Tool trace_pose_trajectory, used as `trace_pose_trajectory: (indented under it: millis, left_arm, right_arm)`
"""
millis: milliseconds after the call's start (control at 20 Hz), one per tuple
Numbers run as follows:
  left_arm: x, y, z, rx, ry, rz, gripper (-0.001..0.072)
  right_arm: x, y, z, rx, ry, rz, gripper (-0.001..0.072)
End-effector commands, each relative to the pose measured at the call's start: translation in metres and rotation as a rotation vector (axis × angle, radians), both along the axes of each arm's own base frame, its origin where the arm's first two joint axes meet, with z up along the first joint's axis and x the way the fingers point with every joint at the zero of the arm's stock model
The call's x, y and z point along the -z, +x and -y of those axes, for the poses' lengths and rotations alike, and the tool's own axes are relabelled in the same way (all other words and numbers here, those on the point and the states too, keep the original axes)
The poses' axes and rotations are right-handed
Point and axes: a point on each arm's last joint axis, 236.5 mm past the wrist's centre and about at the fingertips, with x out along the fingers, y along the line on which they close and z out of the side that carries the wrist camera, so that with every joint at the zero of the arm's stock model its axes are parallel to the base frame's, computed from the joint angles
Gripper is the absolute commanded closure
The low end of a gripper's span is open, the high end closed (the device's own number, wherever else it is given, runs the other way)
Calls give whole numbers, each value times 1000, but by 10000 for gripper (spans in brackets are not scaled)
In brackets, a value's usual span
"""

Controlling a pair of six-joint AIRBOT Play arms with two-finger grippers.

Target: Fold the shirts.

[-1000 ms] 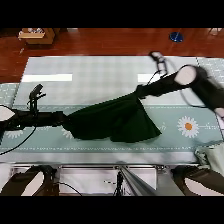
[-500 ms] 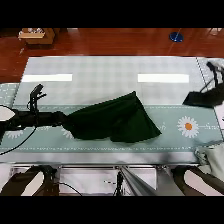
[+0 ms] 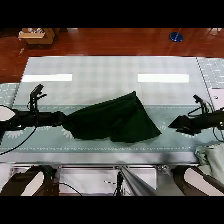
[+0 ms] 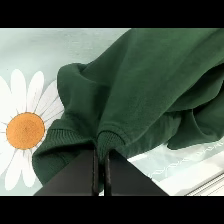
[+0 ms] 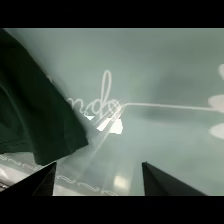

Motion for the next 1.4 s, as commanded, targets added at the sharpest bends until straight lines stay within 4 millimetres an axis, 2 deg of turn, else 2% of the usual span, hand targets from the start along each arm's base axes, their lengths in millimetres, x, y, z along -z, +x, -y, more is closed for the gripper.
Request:
trace_pose_trajectory:
  millis: [0, 350, 500, 600, 700, 750, 800, 950, 1050, 1150, 1250, 1350]
  left_arm:
    - [0, -1, 0, 1, -2, -4, 677]
    - [0, -1, 1, -1, -3, -7, 677]
    - [0, -1, 1, -1, -3, -7, 677]
    - [0, -1, 1, -1, -3, -6, 677]
    - [0, -1, 0, -1, -2, -6, 677]
    - [0, -1, 0, -1, -2, -6, 677]
    - [0, -1, 0, 0, -2, -6, 677]
    - [0, -1, 0, 0, -2, -6, 677]
    - [0, -1, 0, 0, -2, -5, 677]
    - [-7, 3, 1, 6, -3, 9, 679]
    - [-31, 16, 0, 16, 2, 73, 679]
    - [-72, 39, -5, 9, 14, 187, 679]
  right_arm:
    - [10, -7, -17, 31, 69, 3, 129]
    - [27, -2, -45, 59, 76, 22, 134]
    - [37, 3, -64, 56, 67, 0, 192]
    - [45, 4, -78, 38, 72, -17, 370]
    - [48, 3, -83, 26, 73, -24, 630]
    - [46, 4, -82, 28, 75, -20, 683]
    - [42, 6, -81, 31, 83, -15, 682]
    - [14, 23, -71, 35, 103, 56, 682]
    - [-21, 42, -60, 40, 95, 161, 682]
    - [-63, 61, -48, 39, 65, 294, 683]
    - [-114, 82, -35, 39, 14, 452, 683]
    - [-171, 101, -24, 35, -55, 622, 682]
